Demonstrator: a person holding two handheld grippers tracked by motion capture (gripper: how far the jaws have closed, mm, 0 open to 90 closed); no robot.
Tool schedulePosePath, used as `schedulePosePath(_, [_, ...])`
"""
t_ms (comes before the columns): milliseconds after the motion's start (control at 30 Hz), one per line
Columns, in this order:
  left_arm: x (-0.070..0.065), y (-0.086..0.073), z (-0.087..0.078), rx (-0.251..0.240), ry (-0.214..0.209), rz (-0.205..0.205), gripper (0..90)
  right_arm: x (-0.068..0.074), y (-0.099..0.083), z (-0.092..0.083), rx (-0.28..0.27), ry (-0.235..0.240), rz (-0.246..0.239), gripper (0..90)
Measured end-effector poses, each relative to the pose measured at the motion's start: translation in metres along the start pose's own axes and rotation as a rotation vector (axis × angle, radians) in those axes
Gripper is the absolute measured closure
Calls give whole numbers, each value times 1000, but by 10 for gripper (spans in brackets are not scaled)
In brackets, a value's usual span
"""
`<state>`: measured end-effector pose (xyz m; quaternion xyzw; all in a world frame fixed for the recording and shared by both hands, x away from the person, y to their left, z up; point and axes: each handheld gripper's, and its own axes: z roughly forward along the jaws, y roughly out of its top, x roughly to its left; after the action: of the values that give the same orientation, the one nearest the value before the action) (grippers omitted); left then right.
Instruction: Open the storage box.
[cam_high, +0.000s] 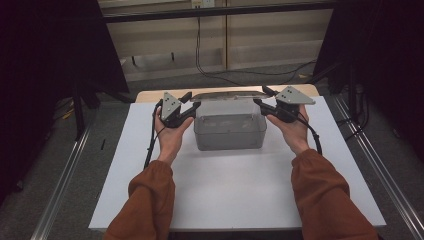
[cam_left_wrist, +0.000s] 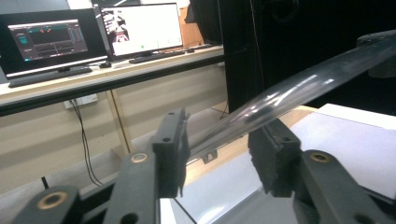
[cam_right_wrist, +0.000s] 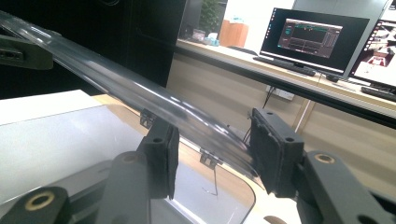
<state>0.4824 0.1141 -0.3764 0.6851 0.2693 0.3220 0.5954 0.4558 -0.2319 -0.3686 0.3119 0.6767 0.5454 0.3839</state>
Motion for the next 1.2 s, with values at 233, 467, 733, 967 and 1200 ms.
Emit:
schedulePosePath(233, [4, 1, 3, 12, 6, 7, 611, -3, -1, 2, -18, -3, 20, 536])
schedulePosePath(467, [7, 5, 8, 21, 13, 14, 611, -6, 1, 7, -20, -5, 25, 530])
schedulePosePath(733, [10, 6, 13, 25, 10, 25, 642, -12, 0, 14, -24, -43, 63, 423])
schedulePosePath(967, [12, 6, 17, 32, 16, 39, 654, -18, -7, 18, -18, -26, 95, 524])
schedulePosePath(1200, [17, 5, 23, 36, 19, 34, 667, -25, -8, 25, -4, -4, 108, 575])
